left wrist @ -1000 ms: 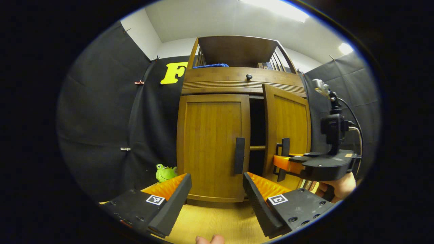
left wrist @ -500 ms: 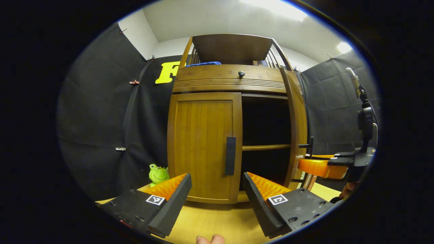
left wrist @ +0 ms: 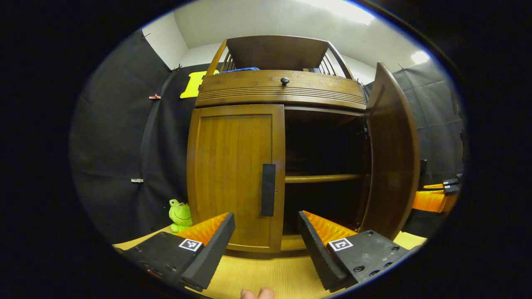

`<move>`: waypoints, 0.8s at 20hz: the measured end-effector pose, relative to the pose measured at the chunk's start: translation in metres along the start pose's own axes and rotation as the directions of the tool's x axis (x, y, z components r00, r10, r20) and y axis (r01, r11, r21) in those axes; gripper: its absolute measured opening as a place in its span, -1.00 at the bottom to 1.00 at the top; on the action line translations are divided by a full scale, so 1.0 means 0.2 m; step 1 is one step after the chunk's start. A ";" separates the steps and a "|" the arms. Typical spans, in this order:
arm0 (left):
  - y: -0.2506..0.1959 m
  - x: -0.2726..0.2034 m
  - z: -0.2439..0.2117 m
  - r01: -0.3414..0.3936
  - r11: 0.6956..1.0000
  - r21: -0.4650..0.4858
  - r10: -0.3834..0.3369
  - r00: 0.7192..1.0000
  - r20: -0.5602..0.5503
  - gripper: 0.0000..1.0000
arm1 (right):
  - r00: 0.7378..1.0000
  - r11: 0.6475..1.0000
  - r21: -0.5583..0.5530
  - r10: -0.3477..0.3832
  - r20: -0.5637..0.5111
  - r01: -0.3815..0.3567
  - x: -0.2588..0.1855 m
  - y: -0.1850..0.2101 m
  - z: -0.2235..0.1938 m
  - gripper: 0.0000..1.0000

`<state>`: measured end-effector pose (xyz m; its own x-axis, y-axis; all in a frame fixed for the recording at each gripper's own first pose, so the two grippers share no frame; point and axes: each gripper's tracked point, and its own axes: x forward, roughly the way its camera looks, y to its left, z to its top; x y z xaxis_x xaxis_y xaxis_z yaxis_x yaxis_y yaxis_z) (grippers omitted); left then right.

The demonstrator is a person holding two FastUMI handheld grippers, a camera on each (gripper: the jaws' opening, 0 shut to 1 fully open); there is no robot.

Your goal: Open the right door of the double-door shoe cabinet with the right hand, and open the left door with the left hand.

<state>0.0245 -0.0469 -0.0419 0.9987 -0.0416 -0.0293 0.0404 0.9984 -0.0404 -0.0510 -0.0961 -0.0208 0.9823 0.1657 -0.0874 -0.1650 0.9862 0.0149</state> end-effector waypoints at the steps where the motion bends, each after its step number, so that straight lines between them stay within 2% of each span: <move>1: -0.01 0.02 -0.01 0.002 1.000 0.002 -0.002 1.000 -0.001 0.89 | 1.000 1.000 -0.004 -0.012 0.001 0.012 -0.02 -0.03 0.00 -0.60; 2: -0.03 0.04 -0.02 0.006 1.000 0.005 -0.006 1.000 -0.004 0.87 | 1.000 1.000 -0.007 -0.027 0.004 0.027 -0.06 -0.07 0.02 -0.68; 3: -0.05 0.06 -0.02 0.012 1.000 0.007 -0.011 1.000 -0.008 0.87 | 0.999 0.999 -0.009 -0.043 0.005 0.043 -0.07 -0.12 0.02 -0.60; 5: -0.07 0.10 -0.03 0.014 1.000 0.006 -0.014 1.000 -0.017 0.89 | 0.997 0.997 -0.023 -0.076 0.008 0.076 -0.11 -0.21 0.02 -0.68; 6: -0.08 0.12 -0.03 0.019 1.000 0.003 -0.019 1.000 -0.020 0.87 | 0.995 0.995 -0.030 -0.095 0.008 0.095 -0.13 -0.26 0.01 -0.61; 7: -0.10 0.14 -0.03 0.023 1.000 0.003 -0.023 0.999 -0.022 0.87 | 0.993 0.992 -0.044 -0.119 0.008 0.119 -0.13 -0.31 0.01 -0.71; 10: -0.12 0.21 -0.04 0.020 1.000 0.011 -0.020 0.999 -0.026 0.87 | 0.981 0.979 -0.060 -0.194 0.017 0.195 -0.22 -0.45 0.04 -0.62; 11: -0.12 0.24 -0.04 0.017 1.000 0.015 -0.016 0.999 -0.027 0.87 | 0.978 0.976 -0.048 -0.209 0.022 0.210 -0.21 -0.49 0.02 -0.71; 12: -0.12 0.27 -0.04 0.014 1.000 0.020 -0.014 0.999 -0.029 0.87 | 0.977 0.976 -0.031 -0.213 0.022 0.214 -0.23 -0.51 0.02 -0.92; 13: -0.12 0.30 -0.03 0.010 1.000 0.023 -0.010 1.000 -0.028 0.87 | 0.975 0.975 -0.018 -0.223 0.025 0.223 -0.24 -0.53 0.03 -0.72; 14: -0.10 0.32 -0.02 0.003 1.000 0.022 -0.003 1.000 -0.029 0.87 | 0.970 0.971 -0.016 -0.239 0.032 0.240 -0.26 -0.57 0.03 -0.92; 15: -0.09 0.35 -0.02 0.000 1.000 0.016 0.001 1.000 -0.029 0.87 | 0.963 0.963 -0.023 -0.266 0.048 0.267 -0.28 -0.62 0.04 -0.73; 16: -0.08 0.38 -0.02 -0.001 1.000 0.008 0.001 1.000 -0.030 0.86 | 0.964 0.964 -0.023 -0.263 0.044 0.265 -0.29 -0.63 0.04 -0.54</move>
<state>0.0995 -0.0664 -0.0481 0.9974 -0.0418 -0.0589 0.0399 0.9987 -0.0325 -0.0869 -0.2300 -0.0093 0.9940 -0.1001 -0.0447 0.0987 0.9946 -0.0320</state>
